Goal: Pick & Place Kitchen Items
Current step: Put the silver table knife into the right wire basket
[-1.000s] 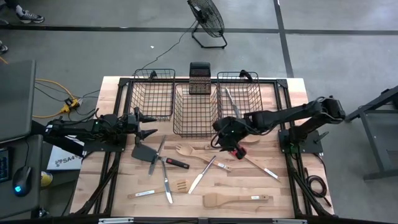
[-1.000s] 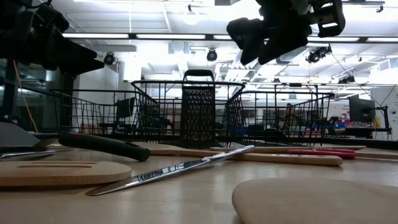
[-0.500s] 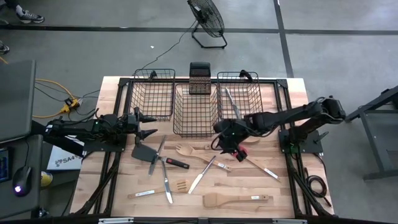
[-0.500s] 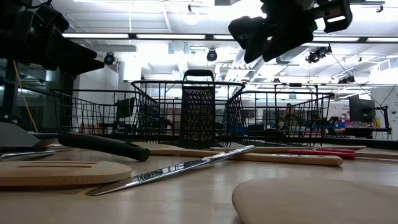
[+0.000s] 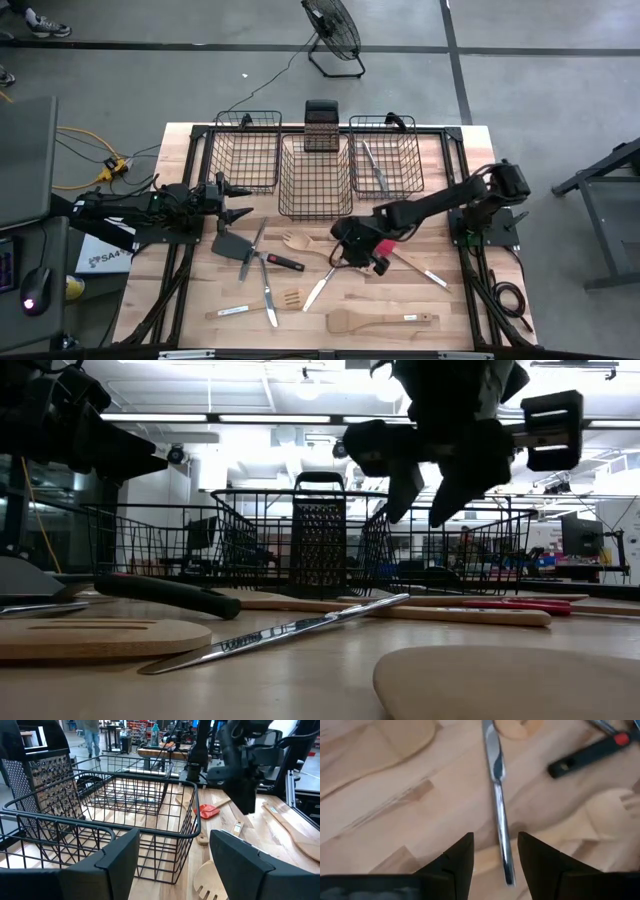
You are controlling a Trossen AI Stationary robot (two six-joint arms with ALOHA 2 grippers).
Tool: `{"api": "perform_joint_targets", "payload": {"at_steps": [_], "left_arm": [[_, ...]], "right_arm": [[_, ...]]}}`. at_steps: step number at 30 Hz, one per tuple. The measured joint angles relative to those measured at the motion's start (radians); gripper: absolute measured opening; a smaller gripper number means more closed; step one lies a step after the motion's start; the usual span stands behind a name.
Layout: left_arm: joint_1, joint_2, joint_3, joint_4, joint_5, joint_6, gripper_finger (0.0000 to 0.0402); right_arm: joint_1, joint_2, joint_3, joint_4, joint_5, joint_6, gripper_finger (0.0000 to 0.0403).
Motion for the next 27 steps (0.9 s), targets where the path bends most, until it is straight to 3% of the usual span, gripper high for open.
{"api": "perform_joint_targets", "payload": {"at_steps": [5,13,16,22,27], "left_arm": [[0.000,0.000,0.000,0.000,0.000,0.000,0.0237],[0.000,0.000,0.000,0.000,0.000,0.000,0.0237],[0.000,0.000,0.000,0.000,0.000,0.000,0.0237],[0.000,0.000,0.000,0.000,0.000,0.000,0.0237],[0.000,0.000,0.000,0.000,0.000,0.000,0.0237]], "right_arm": [[0.031,0.063,0.035,0.026,-0.014,-0.027,0.0150],[0.048,0.207,0.200,-0.015,0.002,-0.039,0.0199],[0.048,0.239,0.208,-0.049,0.003,-0.044,0.0207],[0.048,0.277,0.207,-0.085,0.103,-0.122,0.0208],[0.044,0.277,0.207,-0.072,0.109,-0.123,0.0208]]}}
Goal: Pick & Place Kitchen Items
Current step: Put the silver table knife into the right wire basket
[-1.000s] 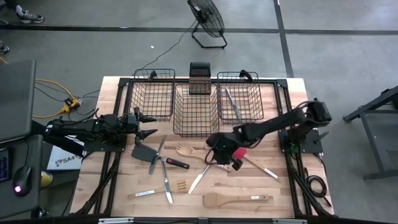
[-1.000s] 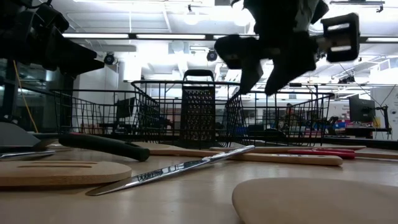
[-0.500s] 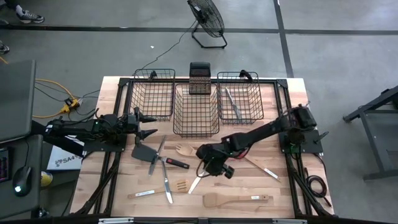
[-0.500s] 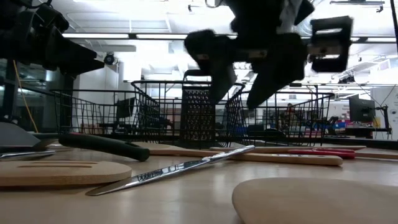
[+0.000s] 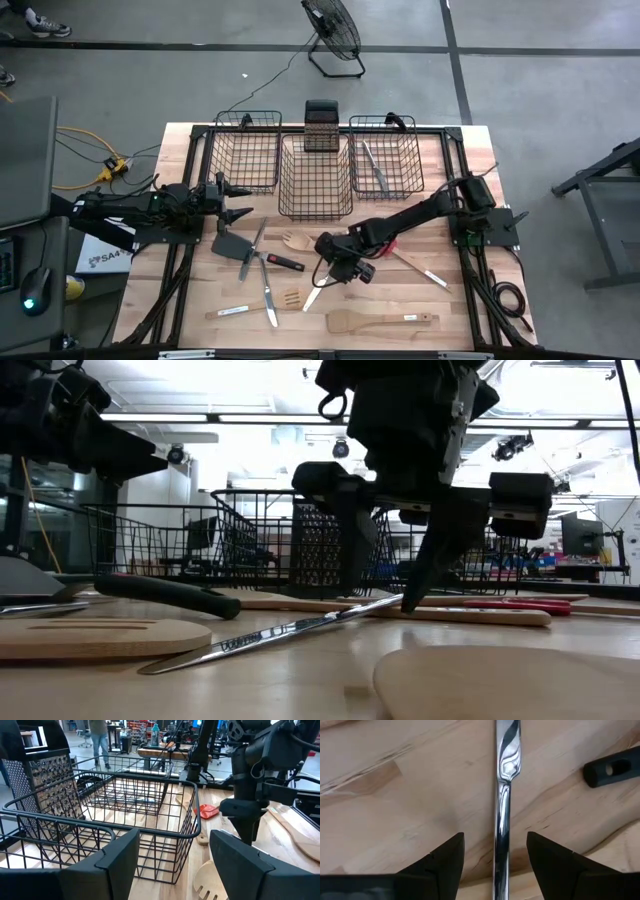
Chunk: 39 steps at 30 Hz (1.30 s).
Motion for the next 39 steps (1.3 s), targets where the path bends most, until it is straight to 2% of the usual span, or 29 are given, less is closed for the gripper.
{"api": "perform_joint_targets", "payload": {"at_steps": [6,14,21,30,39], "left_arm": [[0.000,0.000,0.000,0.000,0.000,0.000,0.0237],[0.000,0.000,0.000,0.000,0.000,0.000,0.0237],[0.000,0.000,0.000,0.000,0.000,0.000,0.0237],[0.000,0.000,0.000,0.000,0.000,0.000,0.0237],[0.000,0.000,0.000,0.000,0.000,0.000,0.0237]], "right_arm": [[-0.005,0.002,0.000,0.013,-0.038,0.001,0.0208],[-0.005,0.002,0.000,0.041,-0.038,-0.015,0.0201],[-0.008,0.003,0.012,0.051,-0.071,0.057,0.0194],[-0.030,0.023,0.010,-0.003,-0.080,0.096,0.0193],[-0.038,0.049,0.013,0.021,-0.089,0.112,0.0193]]}}
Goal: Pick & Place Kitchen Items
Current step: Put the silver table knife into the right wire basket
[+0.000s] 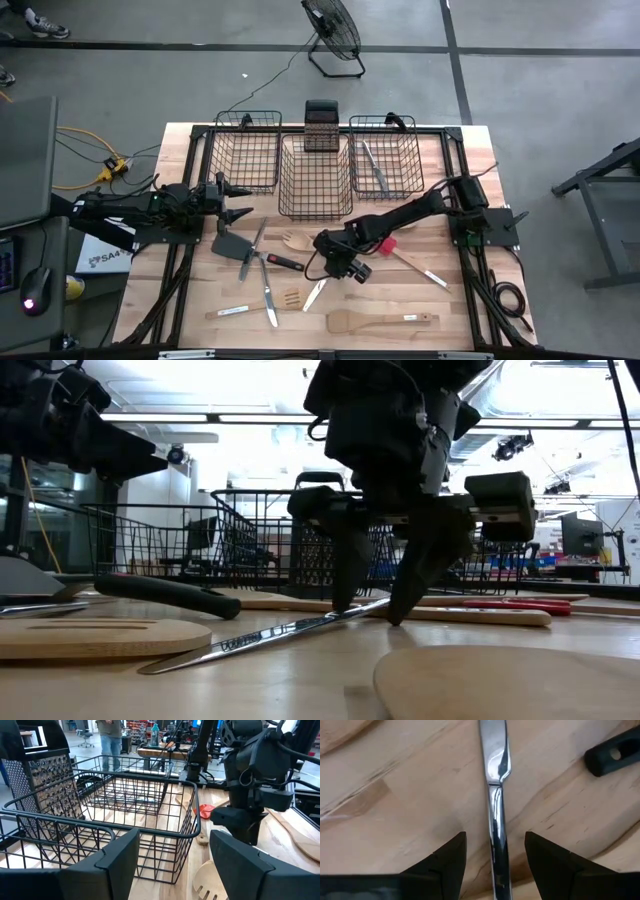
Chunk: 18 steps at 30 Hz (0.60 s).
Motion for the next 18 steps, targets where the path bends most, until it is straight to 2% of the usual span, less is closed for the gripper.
{"api": "perform_joint_targets", "payload": {"at_steps": [7,18], "left_arm": [[0.000,0.000,0.000,0.000,0.000,0.000,0.0237],[0.000,0.000,0.000,0.000,0.000,0.000,0.0237]], "right_arm": [[0.000,0.000,0.000,-0.002,0.013,0.009,0.0178],[0.000,0.002,0.000,-0.026,0.030,0.058,0.0085]]}}
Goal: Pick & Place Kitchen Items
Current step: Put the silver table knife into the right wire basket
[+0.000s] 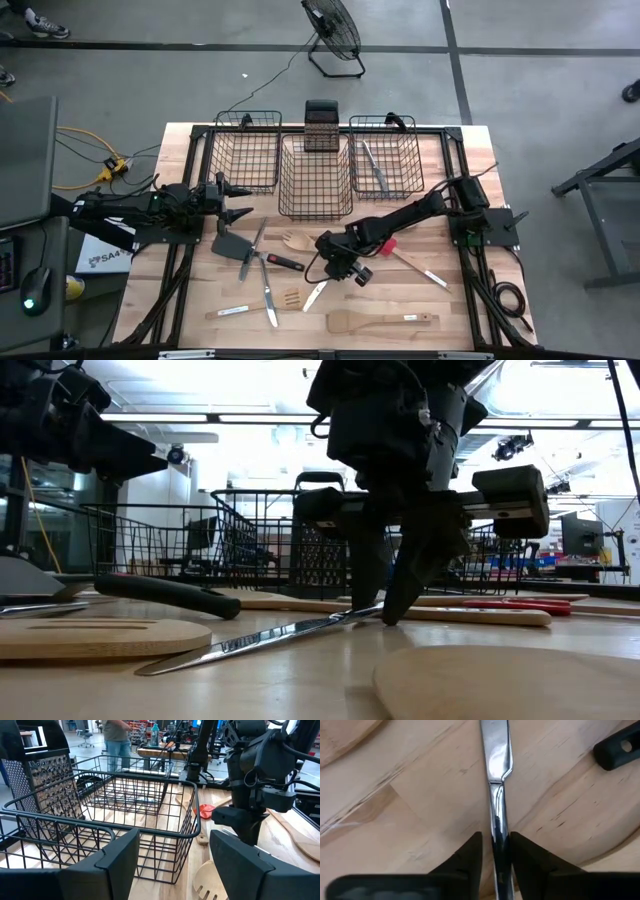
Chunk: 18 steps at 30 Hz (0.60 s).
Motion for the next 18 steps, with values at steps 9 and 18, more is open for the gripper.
{"api": "perform_joint_targets", "payload": {"at_steps": [9,18], "left_arm": [[0.000,0.000,0.000,0.000,0.000,0.000,0.0237],[0.000,0.000,0.000,0.000,0.000,0.000,0.0237]], "right_arm": [[0.000,0.000,0.000,0.004,0.025,-0.001,0.0033],[-0.001,0.001,0.000,0.004,0.024,0.007,0.0032]]}}
